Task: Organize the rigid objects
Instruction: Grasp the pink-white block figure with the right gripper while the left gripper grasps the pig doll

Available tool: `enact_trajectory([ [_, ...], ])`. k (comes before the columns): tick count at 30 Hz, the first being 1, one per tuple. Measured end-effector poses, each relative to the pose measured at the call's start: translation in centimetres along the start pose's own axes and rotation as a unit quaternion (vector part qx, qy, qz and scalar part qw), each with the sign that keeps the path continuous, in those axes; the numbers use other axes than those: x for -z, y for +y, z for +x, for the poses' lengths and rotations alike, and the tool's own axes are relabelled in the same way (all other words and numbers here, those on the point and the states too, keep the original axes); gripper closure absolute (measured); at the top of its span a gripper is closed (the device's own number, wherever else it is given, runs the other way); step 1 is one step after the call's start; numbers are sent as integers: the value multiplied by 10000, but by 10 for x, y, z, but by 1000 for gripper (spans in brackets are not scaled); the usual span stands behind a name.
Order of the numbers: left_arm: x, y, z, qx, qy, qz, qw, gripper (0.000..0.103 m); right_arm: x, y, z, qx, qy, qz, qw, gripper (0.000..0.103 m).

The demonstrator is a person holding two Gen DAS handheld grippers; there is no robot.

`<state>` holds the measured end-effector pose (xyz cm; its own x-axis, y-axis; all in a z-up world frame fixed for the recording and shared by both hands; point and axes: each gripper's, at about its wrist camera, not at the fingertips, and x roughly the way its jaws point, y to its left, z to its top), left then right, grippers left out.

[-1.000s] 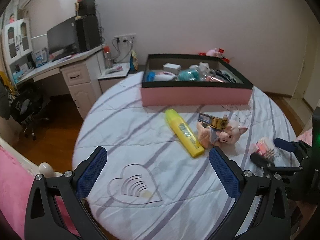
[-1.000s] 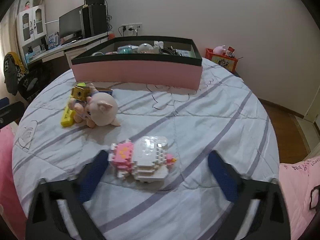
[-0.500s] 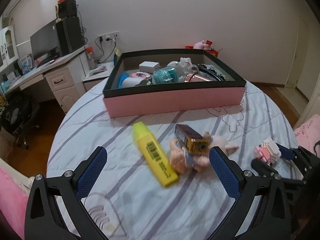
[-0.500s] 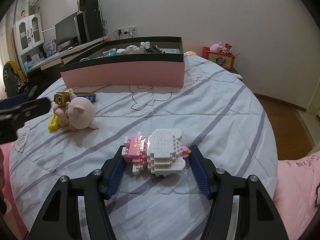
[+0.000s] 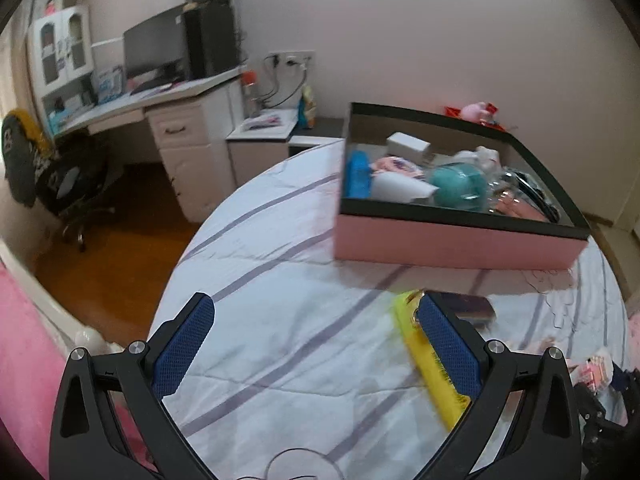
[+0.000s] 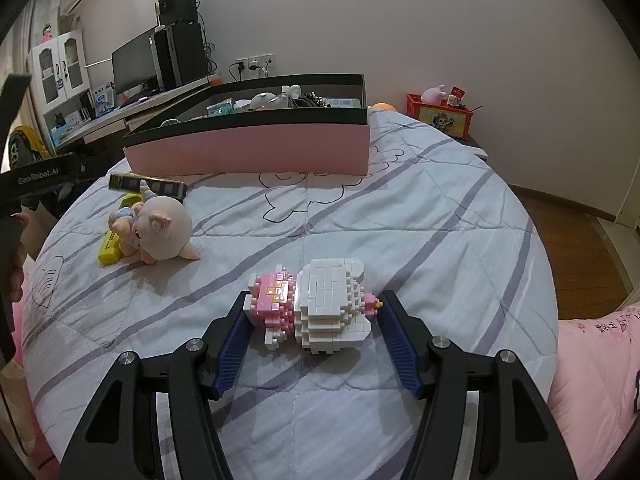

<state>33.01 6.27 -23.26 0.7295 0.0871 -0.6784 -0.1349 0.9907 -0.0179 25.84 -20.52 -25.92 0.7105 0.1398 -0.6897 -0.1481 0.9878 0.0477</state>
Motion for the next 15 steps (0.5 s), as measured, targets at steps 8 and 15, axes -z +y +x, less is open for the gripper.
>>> enact_trajectory([
  [8, 19, -21, 0, 586, 294, 241, 9976, 0, 0, 0, 1, 18, 5, -18, 10000, 39],
  [15, 41, -47, -38, 1004, -100, 664, 9927, 0, 0, 0, 1, 20, 0, -21, 10000, 39],
])
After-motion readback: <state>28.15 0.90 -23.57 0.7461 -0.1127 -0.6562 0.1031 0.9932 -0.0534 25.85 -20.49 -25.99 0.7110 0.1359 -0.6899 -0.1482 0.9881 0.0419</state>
